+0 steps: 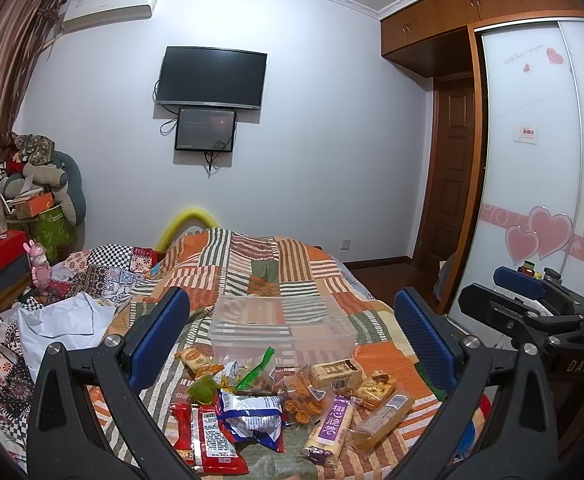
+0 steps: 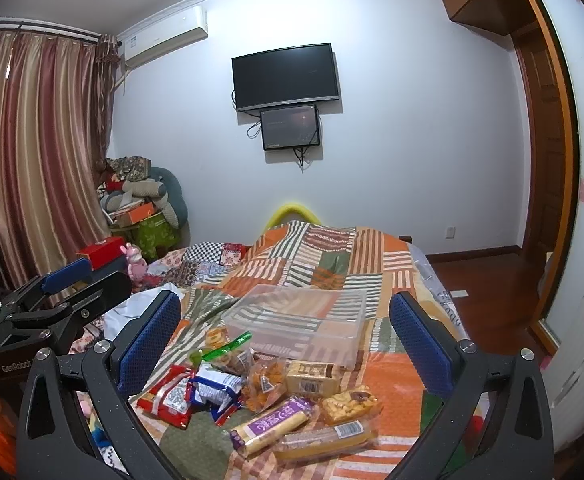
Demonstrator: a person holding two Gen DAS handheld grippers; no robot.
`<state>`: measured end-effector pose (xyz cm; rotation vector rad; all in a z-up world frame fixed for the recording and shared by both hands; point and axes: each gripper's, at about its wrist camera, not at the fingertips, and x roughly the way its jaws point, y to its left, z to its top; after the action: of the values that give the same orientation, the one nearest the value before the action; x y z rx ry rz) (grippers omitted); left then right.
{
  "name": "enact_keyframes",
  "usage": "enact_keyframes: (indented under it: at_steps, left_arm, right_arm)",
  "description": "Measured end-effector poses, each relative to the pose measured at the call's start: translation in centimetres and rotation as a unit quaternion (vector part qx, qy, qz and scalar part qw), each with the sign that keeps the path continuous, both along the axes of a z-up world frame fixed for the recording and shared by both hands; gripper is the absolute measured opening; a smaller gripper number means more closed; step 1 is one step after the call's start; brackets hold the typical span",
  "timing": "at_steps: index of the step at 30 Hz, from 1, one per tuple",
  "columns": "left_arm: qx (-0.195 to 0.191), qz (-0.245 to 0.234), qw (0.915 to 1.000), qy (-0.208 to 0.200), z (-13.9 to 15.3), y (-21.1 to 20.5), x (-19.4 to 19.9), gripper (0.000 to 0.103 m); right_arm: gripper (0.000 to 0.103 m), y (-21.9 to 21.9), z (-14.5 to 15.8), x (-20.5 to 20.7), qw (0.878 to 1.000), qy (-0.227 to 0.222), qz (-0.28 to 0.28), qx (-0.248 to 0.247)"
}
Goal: Organize snacks
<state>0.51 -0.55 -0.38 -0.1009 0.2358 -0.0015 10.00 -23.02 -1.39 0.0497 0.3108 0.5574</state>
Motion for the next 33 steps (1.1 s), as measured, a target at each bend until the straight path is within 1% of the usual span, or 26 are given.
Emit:
enact_keyframes:
  at_steps: [15,21,26,30,33]
  left_arm:
    - [-0.002,-0.001,1.0,-0.003,0.0,-0.2,-0.3,0.103]
    - [-0.006,-0.005,1.0,0.004,0.1,0.1,-0.3,0.103]
    - [-0.001,-0.002,1.0,0.007,0.0,0.4,-0.3,0.103]
    - [-0.004,-0.007,0.9998,0.02,-0.2,0.8,0.1,0.103]
    - [0.004,-0.003,0.9994,0.034,-0.4,1.3,0.5,0.103]
  right_arm:
    - [0.103,0.1,-0.2,0.0,1.0,0.002,0.001,0.002]
    - [0.103,0.2,-0.3,0.0,1.0,0.003,0.002,0.002]
    - [0.103,0.1,-0.7,0.2,1.0,0.007,0.0,0.002]
    - [0.103,0.1,-1.1,0.7,1.0,0.019,-0.003,-0.001]
    - [0.103,-0.2,-1.5,1.1,0.999,0.034,0.003,0.0]
